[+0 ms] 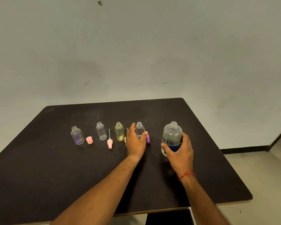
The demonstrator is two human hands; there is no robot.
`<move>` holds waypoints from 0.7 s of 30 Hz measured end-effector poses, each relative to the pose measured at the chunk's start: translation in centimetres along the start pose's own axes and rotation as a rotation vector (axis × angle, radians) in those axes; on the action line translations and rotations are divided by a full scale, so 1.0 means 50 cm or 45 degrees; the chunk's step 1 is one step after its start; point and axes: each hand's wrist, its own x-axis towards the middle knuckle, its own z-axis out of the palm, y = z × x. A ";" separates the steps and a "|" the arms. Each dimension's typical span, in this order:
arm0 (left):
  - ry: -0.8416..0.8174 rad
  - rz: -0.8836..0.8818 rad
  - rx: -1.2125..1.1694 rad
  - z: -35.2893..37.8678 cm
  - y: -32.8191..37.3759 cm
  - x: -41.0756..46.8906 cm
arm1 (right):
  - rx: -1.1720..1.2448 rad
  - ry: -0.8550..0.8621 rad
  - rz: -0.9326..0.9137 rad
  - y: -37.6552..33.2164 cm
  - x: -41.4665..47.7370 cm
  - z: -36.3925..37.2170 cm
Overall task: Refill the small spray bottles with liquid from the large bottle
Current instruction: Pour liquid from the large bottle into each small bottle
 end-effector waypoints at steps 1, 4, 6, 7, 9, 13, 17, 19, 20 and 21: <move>0.007 0.013 0.001 0.001 -0.001 0.002 | -0.003 -0.003 -0.003 0.001 0.001 0.001; 0.007 0.050 -0.010 0.001 -0.001 0.004 | -0.021 -0.013 -0.007 0.003 0.005 0.001; 0.006 0.064 -0.025 -0.001 0.003 0.004 | -0.030 -0.019 -0.007 0.004 0.006 0.001; 0.006 0.067 -0.031 -0.002 0.005 0.005 | -0.032 -0.021 -0.009 0.004 0.008 0.001; 0.003 0.077 -0.051 -0.004 0.009 0.007 | -0.033 -0.021 -0.014 0.002 0.009 -0.001; -0.023 0.101 -0.068 -0.016 0.020 0.005 | -0.030 -0.017 -0.022 -0.002 0.010 -0.007; -0.030 0.168 -0.078 -0.043 0.028 -0.003 | -0.063 -0.041 -0.047 -0.004 0.013 -0.008; -0.035 0.201 -0.065 -0.058 0.030 -0.008 | -0.072 -0.054 -0.058 -0.009 0.014 -0.006; -0.036 0.216 -0.066 -0.066 0.032 -0.012 | -0.073 -0.058 -0.071 -0.014 0.014 -0.005; -0.037 0.232 -0.070 -0.074 0.033 -0.015 | -0.076 -0.061 -0.089 -0.020 0.013 -0.004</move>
